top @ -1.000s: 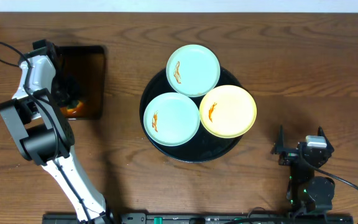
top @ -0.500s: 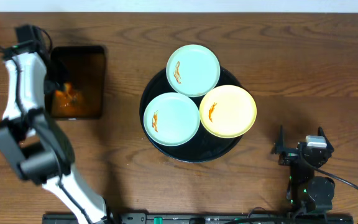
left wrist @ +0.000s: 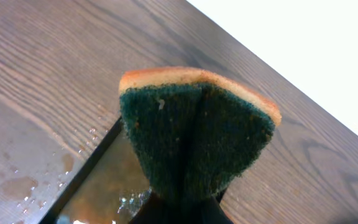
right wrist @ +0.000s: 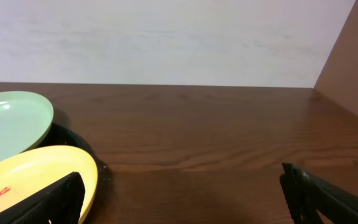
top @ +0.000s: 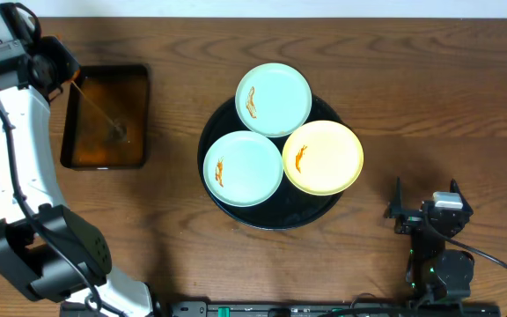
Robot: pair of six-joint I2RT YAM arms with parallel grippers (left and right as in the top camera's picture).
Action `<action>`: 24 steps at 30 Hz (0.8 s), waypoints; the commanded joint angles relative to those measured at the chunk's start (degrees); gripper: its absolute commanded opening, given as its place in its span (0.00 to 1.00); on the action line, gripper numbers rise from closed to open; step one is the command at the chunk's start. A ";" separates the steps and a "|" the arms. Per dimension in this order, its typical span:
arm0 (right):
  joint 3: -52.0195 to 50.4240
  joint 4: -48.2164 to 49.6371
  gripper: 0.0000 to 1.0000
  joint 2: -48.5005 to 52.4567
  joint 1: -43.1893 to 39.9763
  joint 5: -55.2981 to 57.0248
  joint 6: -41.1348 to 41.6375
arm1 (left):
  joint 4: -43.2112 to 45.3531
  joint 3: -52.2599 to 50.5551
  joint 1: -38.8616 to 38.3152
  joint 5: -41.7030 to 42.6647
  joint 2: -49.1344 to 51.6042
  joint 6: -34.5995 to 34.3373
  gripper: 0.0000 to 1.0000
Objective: Clean dirty plates on tray and stack at the side
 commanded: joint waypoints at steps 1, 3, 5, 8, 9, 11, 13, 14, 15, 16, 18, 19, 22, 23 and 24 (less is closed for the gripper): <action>-0.09 -0.22 0.99 0.00 0.55 0.13 -0.26 | 2.23 -4.90 0.20 0.66 3.96 -0.09 0.07; -0.09 -0.24 0.99 0.00 0.55 0.13 -0.24 | 4.66 -8.00 0.22 0.68 6.25 -0.09 0.08; -0.09 -0.24 0.99 0.00 0.55 0.13 -0.26 | 5.46 -9.57 0.33 0.68 8.41 -0.09 0.08; -0.09 -0.22 0.99 0.00 0.55 0.13 -0.24 | 5.42 -9.62 0.31 0.74 9.51 -0.09 0.07; -0.09 -0.22 0.99 0.00 0.55 0.13 -0.24 | 5.42 -9.46 0.31 1.03 9.11 -0.11 0.07; -0.09 -0.22 0.99 0.00 0.55 0.13 -0.24 | 5.42 -9.03 0.31 2.97 7.50 -0.11 0.08; -0.09 -0.22 0.99 0.00 0.55 0.13 -0.26 | 5.68 -8.98 0.31 5.92 4.59 -0.09 0.08; -0.09 -0.24 0.99 0.00 0.55 0.13 -0.26 | 6.23 -8.98 0.31 7.65 2.82 -0.09 0.07; -0.09 -0.22 0.99 0.00 0.55 0.13 -0.24 | 7.13 -8.98 0.31 9.33 0.98 -0.09 0.08; -0.09 -0.24 0.99 0.00 0.55 0.13 -0.24 | 8.28 -8.98 0.31 10.93 -0.94 -0.09 0.07; -0.09 -0.22 0.99 0.00 0.55 0.13 -0.26 | 11.08 -8.98 0.31 12.63 -4.79 -0.09 0.07; -0.09 -0.24 0.99 0.00 0.55 0.13 -0.26 | 12.46 -8.98 0.31 12.68 -6.67 -0.09 0.08; -0.09 -0.22 0.99 0.00 0.55 0.13 -0.24 | 16.02 -8.98 0.31 12.61 -11.41 -0.09 0.09; -0.09 -0.22 0.99 0.00 0.55 0.13 -0.24 | 16.79 -8.98 0.31 12.63 -12.33 -0.09 0.10; -0.09 -0.24 0.99 0.00 0.55 0.13 -0.26 | 17.18 -8.98 0.28 12.63 -12.83 -0.07 0.09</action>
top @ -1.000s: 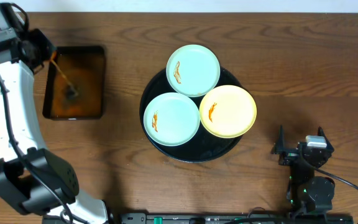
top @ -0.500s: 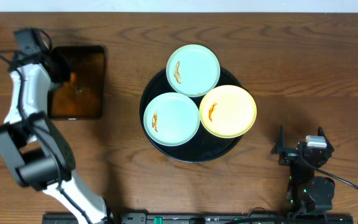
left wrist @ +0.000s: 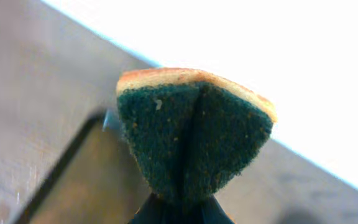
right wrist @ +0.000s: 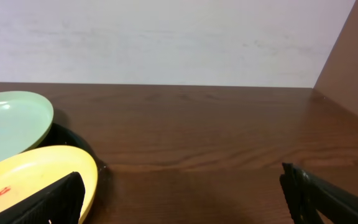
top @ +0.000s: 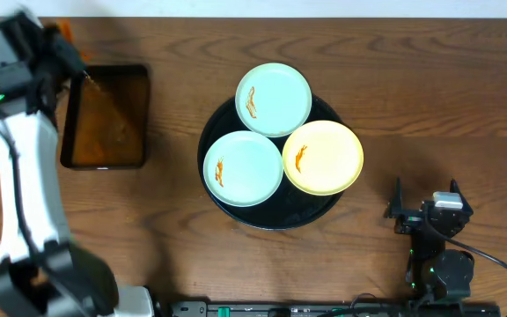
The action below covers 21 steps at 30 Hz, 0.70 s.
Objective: Clean dirty plates on tray and stack at the side
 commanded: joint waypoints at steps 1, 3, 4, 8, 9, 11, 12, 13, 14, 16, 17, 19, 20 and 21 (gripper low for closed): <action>-0.09 -0.22 0.99 0.00 0.55 0.13 -0.24 | 0.87 1.38 0.28 1.75 -1.70 -0.04 0.09; -0.09 -0.22 0.99 0.00 0.55 0.13 -0.26 | 0.63 0.92 0.28 -0.24 -0.98 0.15 0.09; -0.09 -0.22 0.99 0.00 0.55 0.13 -0.24 | 0.48 0.42 0.31 -2.29 -0.28 0.15 0.09; -0.09 -0.22 0.99 0.00 0.55 0.13 -0.24 | 0.31 -3.23 0.31 -9.22 5.35 0.13 0.08; -0.09 -0.22 0.99 0.00 0.55 0.13 -0.24 | 0.09 -4.37 0.31 -9.14 7.56 0.13 0.08; -0.09 -0.22 0.99 0.00 0.55 0.13 -0.26 | -1.18 -6.32 0.31 -9.09 12.24 0.13 0.08; -0.09 -0.22 0.99 0.00 0.55 0.13 -0.24 | -2.27 -6.67 0.31 -9.09 14.40 0.13 0.08; -0.09 -0.22 0.99 0.00 0.55 0.13 -0.24 | -3.87 -6.67 0.31 -8.70 16.55 0.20 0.07; -0.09 -0.24 0.99 0.00 0.55 0.13 -0.24 | -4.33 -6.67 0.31 -8.63 17.00 0.63 0.08; -0.09 -0.22 0.99 0.00 0.55 0.13 -0.24 | -4.50 -6.56 0.31 -8.63 16.63 2.32 0.07; -0.09 -0.22 0.99 0.00 0.55 0.13 -0.24 | -4.44 -6.38 0.31 -8.63 15.85 2.86 0.07; -0.09 -0.22 0.99 0.00 0.55 0.11 -0.24 | -4.17 -5.99 0.31 -8.46 13.05 2.93 0.07; -0.09 -0.22 0.99 0.00 0.55 0.13 -0.24 | -3.91 -5.84 0.28 -8.46 11.08 2.93 0.07; -0.09 -0.22 0.99 0.00 0.55 0.13 -0.24 | -3.37 -5.84 0.24 -8.44 8.85 2.93 0.08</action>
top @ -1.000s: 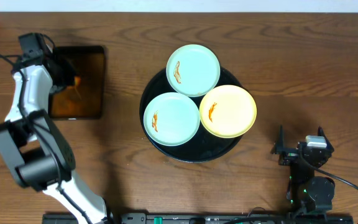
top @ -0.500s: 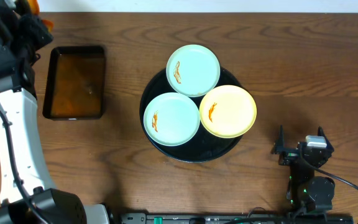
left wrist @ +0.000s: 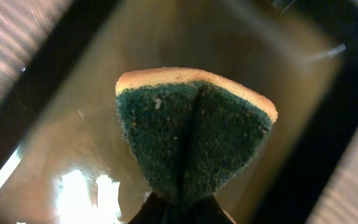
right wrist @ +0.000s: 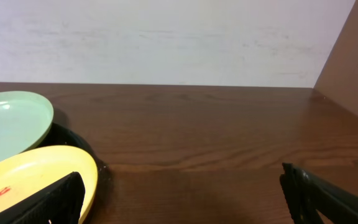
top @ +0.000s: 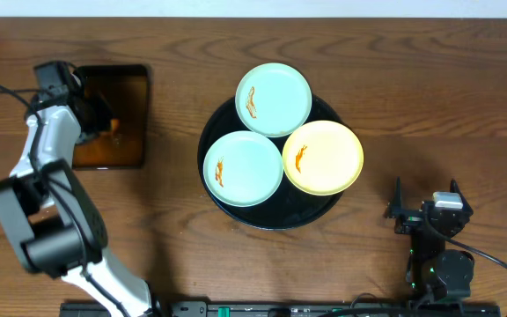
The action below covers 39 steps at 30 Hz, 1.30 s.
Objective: Clean dirty plates on tray and stack at the side
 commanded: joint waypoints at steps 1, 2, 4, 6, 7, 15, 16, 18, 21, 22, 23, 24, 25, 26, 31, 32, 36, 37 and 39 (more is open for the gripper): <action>-0.09 -0.22 0.99 0.00 0.55 0.13 -0.28 | 2.10 3.26 0.17 -0.33 -11.76 1.53 0.08; -0.09 -0.22 0.99 0.00 0.55 0.13 -0.28 | 2.82 3.26 0.13 -0.35 -14.14 1.53 0.08; -0.09 -0.22 0.99 0.00 0.55 0.13 -0.28 | 4.66 3.26 0.15 -0.37 -18.60 1.53 0.07; -0.09 -0.22 0.99 0.00 0.55 0.13 -0.26 | 6.34 3.26 0.15 -0.39 -22.18 1.53 0.08; -0.09 -0.24 0.99 0.00 0.55 0.13 -0.26 | 6.88 3.26 0.15 -0.39 -23.43 1.51 0.08; -0.09 -0.22 0.99 0.00 0.55 0.13 -0.28 | 7.65 0.11 -0.04 -0.42 -17.88 1.55 0.07; -0.09 -0.22 0.99 0.00 0.55 0.13 -0.26 | 8.02 -0.52 0.04 -0.39 -16.20 1.55 0.07; -0.09 -0.22 0.99 0.00 0.55 0.13 -0.28 | 8.00 -0.85 0.24 -0.35 -11.85 1.51 0.07; -0.09 -0.22 0.99 0.00 0.55 0.13 -0.26 | 9.42 -0.85 0.52 -0.33 -7.98 1.46 0.08; -0.09 -0.22 0.99 0.00 0.55 0.13 -0.26 | 10.23 -0.85 0.57 -0.35 -7.67 1.03 0.07; -0.09 -0.24 0.99 0.00 0.55 0.13 -0.26 | 11.30 -0.85 0.59 -0.33 -7.67 1.01 0.07; -0.09 -0.24 0.99 0.00 0.55 0.13 -0.26 | 12.55 -0.83 0.59 -0.33 -8.02 1.03 0.08; -0.09 -0.22 0.99 0.00 0.55 0.13 -0.26 | 14.08 -0.83 0.59 -0.35 -8.50 1.05 0.08; -0.09 -0.22 0.99 0.00 0.55 0.13 -0.26 | 15.52 -0.83 0.59 -0.33 -9.07 1.05 0.07; -0.09 -0.24 0.99 0.00 0.55 0.13 -0.28 | 24.48 -0.83 0.57 -0.35 -15.39 1.07 0.07; -0.09 -0.24 0.99 0.00 0.55 0.13 -0.26 | 26.56 -0.83 0.57 -0.35 -16.83 1.07 0.08; -0.09 -0.22 0.99 0.00 0.55 0.13 -0.26 | 32.79 -0.83 0.59 -0.37 -21.46 1.07 0.07; -0.09 -0.22 0.99 0.00 0.55 0.13 -0.26 | 33.59 -0.83 0.59 -0.37 -22.25 1.07 0.07; -0.09 -0.22 0.99 0.00 0.55 0.13 -0.26 | 33.86 -0.83 0.59 -0.37 -23.04 1.07 0.07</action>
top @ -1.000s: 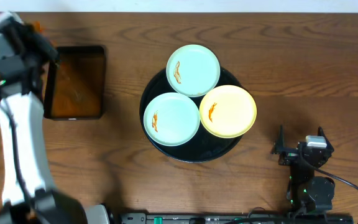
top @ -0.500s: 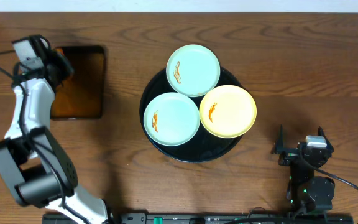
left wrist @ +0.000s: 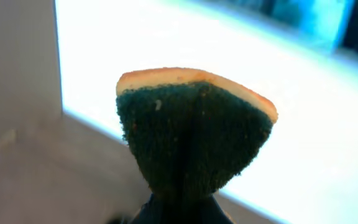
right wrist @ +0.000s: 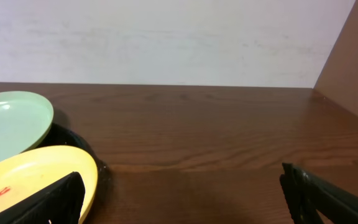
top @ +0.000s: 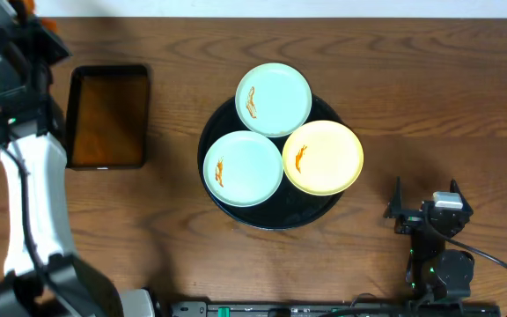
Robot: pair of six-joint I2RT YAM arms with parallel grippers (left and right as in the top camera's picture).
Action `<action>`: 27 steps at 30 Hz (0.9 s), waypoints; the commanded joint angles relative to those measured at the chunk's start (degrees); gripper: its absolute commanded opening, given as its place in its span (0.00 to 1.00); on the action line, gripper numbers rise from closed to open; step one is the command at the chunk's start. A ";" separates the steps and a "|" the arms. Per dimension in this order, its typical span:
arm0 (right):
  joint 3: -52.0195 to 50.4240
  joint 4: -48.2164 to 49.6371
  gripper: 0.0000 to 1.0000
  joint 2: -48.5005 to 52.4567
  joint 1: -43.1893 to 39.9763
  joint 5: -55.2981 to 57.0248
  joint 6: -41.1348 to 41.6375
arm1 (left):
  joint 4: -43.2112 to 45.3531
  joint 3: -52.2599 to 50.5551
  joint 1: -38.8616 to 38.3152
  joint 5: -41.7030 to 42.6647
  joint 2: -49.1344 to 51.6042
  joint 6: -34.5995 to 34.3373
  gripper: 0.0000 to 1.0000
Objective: Clean dirty plates on tray and stack at the side
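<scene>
Three dirty plates lie on a round black tray (top: 236,216): a pale green plate (top: 274,99) at the back, a second pale green plate (top: 243,167) at the front left, and a yellow plate (top: 323,157) at the right, each with an orange smear. My left gripper (top: 32,26) is high at the table's far-left corner, shut on a green-and-yellow sponge (left wrist: 194,130). The wrist view shows the sponge against a bright background past the table edge. My right gripper (right wrist: 188,199) rests open at the front right, beside the yellow plate (right wrist: 30,180).
A black rectangular tray (top: 108,114) holding brownish water sits at the far left, just right of my left arm. The right arm's base (top: 438,264) stands at the front edge. Bare wood table (top: 429,88) lies right of the round tray.
My left gripper, still shut on the sponge, was low over the water tray. It is now up at the table's far-left corner, off the tray. Right arm and plates are unchanged.
The left gripper held the sponge above the water tray's far-left corner, then near the table's back edge. Then it was down over the brownish water. Now it is raised at the corner again. The plates and the right gripper stayed put throughout.
</scene>
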 commanded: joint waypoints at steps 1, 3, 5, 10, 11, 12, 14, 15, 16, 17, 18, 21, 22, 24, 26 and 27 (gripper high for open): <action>-0.09 -0.22 0.99 0.00 0.55 0.13 -0.28 | -0.13 1.09 0.26 -0.13 -0.90 0.55 0.07; -0.09 -0.22 0.99 0.00 0.55 0.13 -0.28 | -2.64 1.07 0.24 -0.13 -0.15 0.55 0.07; -0.09 -0.22 0.99 0.00 0.55 0.13 -0.26 | -7.41 1.07 0.24 -0.15 1.95 0.57 0.07; -0.09 -0.22 0.99 0.00 0.55 0.13 -0.26 | -20.85 1.07 0.24 -0.13 13.16 3.34 0.07; -0.09 -0.22 0.99 0.00 0.55 0.13 -0.26 | -22.69 1.07 0.24 -0.11 15.45 4.46 0.08; -0.09 -0.22 0.99 0.00 0.55 0.13 -0.26 | -24.11 1.07 0.24 -0.11 17.25 6.34 0.08; -0.09 -0.24 0.99 0.00 0.55 0.13 -0.26 | -25.55 1.07 0.24 -0.09 18.60 9.86 0.08; -0.09 -0.22 0.99 0.00 0.55 0.11 -0.26 | -25.44 1.09 0.24 -0.04 18.40 10.03 0.08; -0.09 -0.22 0.99 0.00 0.55 0.13 -0.26 | -25.03 1.27 0.24 1.38 17.27 10.05 0.07; -0.09 -0.22 0.99 0.00 0.55 0.13 -0.28 | -24.33 1.49 0.24 2.97 16.15 10.03 0.07; -0.09 -0.22 0.99 0.00 0.55 0.13 -0.26 | -23.21 1.84 0.24 5.31 14.40 10.03 0.07; -0.09 -0.22 0.99 0.00 0.55 0.13 -0.26 | -17.07 2.21 0.24 12.07 7.61 9.99 0.08; -0.09 -0.22 0.99 0.00 0.55 0.13 -0.26 | -15.02 2.21 0.13 13.22 5.62 9.99 0.07; -0.09 -0.24 0.99 0.00 0.55 0.13 -0.28 | -10.86 2.21 -0.04 13.60 1.11 10.01 0.08; -0.09 -0.24 0.99 0.00 0.55 0.13 -0.26 | -8.74 2.21 -0.09 13.16 -1.49 10.01 0.07; -0.09 -0.22 0.99 0.00 0.55 0.13 -0.28 | -8.52 2.21 -0.09 12.50 -2.25 10.03 0.08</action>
